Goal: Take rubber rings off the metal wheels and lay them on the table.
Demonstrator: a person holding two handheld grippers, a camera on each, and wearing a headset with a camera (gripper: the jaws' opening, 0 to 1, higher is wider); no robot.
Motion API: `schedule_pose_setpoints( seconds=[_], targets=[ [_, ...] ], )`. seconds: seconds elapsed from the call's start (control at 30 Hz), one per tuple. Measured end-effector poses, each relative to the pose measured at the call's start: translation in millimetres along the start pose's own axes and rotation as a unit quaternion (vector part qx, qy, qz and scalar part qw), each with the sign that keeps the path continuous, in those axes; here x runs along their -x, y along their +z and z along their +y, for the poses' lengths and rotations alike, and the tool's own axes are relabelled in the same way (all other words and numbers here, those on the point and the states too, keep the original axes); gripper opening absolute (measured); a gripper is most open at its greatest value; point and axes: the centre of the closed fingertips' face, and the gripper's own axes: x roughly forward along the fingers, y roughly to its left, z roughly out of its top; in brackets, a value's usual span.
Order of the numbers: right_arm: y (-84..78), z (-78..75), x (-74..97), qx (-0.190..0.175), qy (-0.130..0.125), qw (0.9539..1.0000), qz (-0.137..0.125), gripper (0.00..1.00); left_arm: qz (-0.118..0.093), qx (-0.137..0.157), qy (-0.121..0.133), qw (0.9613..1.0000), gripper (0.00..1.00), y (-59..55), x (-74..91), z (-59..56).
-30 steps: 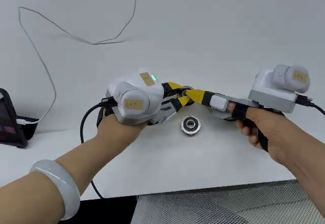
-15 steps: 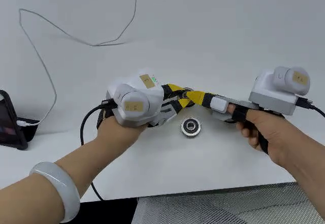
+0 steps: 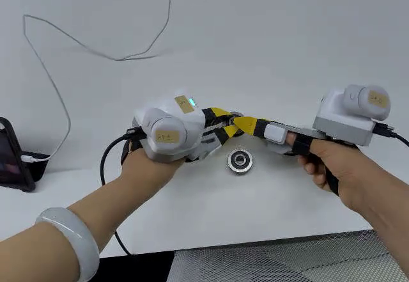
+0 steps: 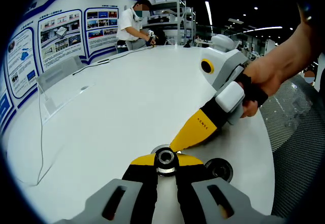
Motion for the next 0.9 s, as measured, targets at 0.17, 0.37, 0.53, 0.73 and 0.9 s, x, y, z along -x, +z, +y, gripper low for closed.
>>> schedule_pose_setpoints(
  seconds=[0.17, 0.37, 0.53, 0.73, 0.9],
  targets=[
    [-1.0, 4.3, 0.2, -0.005, 0.011, 0.9999, 0.006, 0.27, 0.000, 0.000, -0.001, 1.0000, 0.14, -1.0, 0.7, -0.3],
    [-0.4, 2.4, -0.3, -0.006, 0.008, 0.9999, 0.003, 0.26, 0.000, 0.001, 0.000, 1.0000, 0.14, -1.3, 0.6, -0.1],
    [-3.8, 4.2, 1.6, -0.012, 0.016, 0.9996, 0.018, 0.27, 0.000, 0.000, 0.001, 1.0000, 0.13, -1.3, 0.5, 0.0],
    [-4.2, 1.0, 1.3, -0.012, 0.008, 0.9998, 0.015, 0.24, 0.001, 0.002, 0.001, 1.0000, 0.13, -1.2, 0.8, -0.1],
    [-4.1, 2.1, 1.5, -0.010, 0.004, 0.9999, 0.010, 0.25, 0.000, 0.001, 0.001, 1.0000, 0.13, -0.9, 0.9, -0.3]
  ],
)
